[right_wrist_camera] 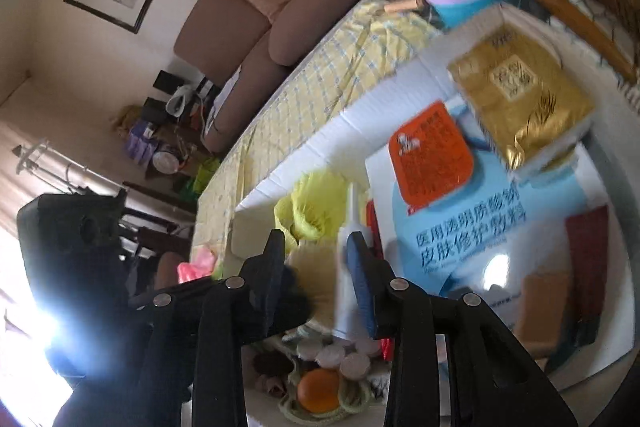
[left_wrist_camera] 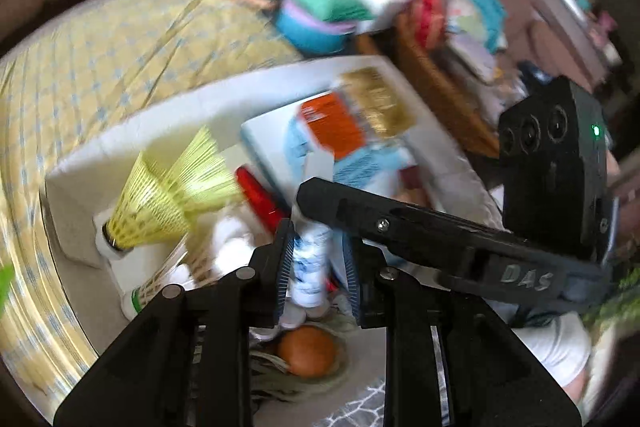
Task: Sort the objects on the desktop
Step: 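Stand the ointment tube upright in the box and open both tools, then withdraw both tools from the box back over the table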
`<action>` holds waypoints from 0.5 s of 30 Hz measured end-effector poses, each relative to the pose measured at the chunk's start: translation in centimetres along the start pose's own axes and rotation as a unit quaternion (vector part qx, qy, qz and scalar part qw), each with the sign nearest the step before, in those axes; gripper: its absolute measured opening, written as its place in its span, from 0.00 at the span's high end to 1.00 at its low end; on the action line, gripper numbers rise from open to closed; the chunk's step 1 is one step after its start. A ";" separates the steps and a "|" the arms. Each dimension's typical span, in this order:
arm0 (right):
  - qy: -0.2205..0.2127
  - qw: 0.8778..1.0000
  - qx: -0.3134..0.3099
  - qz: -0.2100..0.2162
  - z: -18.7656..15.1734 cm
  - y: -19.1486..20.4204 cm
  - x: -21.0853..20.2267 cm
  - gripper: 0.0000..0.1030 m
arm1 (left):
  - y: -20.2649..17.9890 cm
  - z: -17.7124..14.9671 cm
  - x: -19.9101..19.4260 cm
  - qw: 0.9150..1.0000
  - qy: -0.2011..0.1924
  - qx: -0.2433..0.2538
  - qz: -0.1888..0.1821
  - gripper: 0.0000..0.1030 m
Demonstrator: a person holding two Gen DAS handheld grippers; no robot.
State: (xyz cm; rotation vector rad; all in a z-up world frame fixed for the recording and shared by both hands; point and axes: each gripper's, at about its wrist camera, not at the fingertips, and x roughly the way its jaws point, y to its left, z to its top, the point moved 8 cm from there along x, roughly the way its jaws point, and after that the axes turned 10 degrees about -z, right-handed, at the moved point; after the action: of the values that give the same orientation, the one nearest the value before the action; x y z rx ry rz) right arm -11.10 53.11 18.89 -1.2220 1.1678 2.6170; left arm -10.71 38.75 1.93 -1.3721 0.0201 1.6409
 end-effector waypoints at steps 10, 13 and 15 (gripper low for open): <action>-0.028 0.996 -0.062 -0.065 -0.7 1.5 -2.3 0.20 | 1.6 -0.3 -6.7 0.998 -0.062 0.022 0.015 0.35; -0.025 0.994 -0.070 -0.081 -1.8 1.8 -2.9 0.15 | 2.1 -1.6 -8.6 0.996 -0.068 0.038 0.038 0.18; -0.018 0.992 -0.075 -0.097 -2.7 2.0 -3.1 0.08 | 2.4 -2.5 -9.3 0.996 -0.069 0.038 0.047 0.15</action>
State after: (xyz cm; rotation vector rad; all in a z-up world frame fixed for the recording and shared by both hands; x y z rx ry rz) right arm -7.87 50.82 21.09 -1.2367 0.8127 2.6079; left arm -11.27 30.19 6.88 -1.2140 0.0669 1.7912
